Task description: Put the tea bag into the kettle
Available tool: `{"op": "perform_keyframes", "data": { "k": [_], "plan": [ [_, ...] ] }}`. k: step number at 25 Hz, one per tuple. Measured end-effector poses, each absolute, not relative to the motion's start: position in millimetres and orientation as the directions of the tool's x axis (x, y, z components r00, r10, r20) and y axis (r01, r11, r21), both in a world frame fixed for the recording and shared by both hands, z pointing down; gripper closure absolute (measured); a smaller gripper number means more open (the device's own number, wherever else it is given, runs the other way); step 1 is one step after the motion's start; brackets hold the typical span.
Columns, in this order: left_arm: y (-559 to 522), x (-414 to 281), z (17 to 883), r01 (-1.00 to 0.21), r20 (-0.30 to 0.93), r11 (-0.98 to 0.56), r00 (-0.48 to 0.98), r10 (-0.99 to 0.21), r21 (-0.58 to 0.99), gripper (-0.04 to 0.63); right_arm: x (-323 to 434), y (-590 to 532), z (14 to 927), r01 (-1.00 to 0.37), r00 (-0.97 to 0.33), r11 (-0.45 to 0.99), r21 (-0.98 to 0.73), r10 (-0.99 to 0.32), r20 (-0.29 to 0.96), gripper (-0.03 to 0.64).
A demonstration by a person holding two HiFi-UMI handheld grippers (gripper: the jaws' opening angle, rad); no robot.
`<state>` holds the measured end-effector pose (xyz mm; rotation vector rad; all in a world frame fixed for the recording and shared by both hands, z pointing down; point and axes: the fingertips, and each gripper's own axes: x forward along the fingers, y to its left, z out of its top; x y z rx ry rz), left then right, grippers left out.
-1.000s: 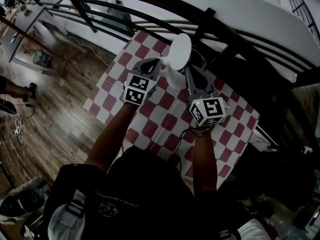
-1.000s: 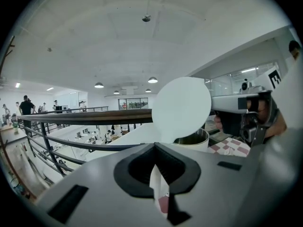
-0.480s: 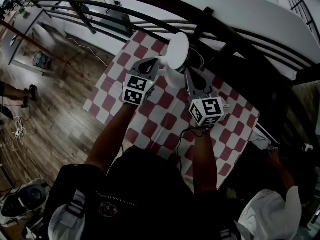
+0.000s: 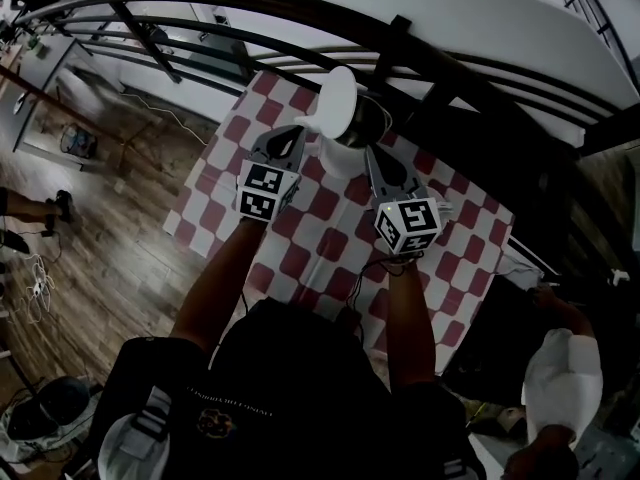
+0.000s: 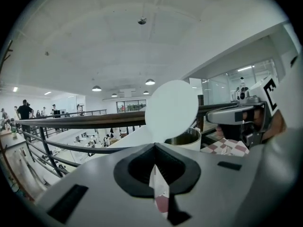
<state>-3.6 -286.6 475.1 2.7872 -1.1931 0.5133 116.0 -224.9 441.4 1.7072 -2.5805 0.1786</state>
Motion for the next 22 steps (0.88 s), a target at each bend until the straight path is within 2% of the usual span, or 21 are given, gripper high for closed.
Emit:
{"op": "perform_keyframes", "data": {
  "k": [12,22],
  "plan": [
    [-234,41,482,-0.619,0.356,-0.783,0.719,-0.598,-0.063,0.597,148,-188,447,-0.947,-0.320,0.313,-0.073,-0.941,0.112,0.606],
    [-187,106,488,-0.506,0.371,-0.861,0.791,-0.487,-0.053,0.597,210,-128,454,-0.982,-0.181,0.171,-0.083,-0.975,0.128,0.606]
  ]
}}
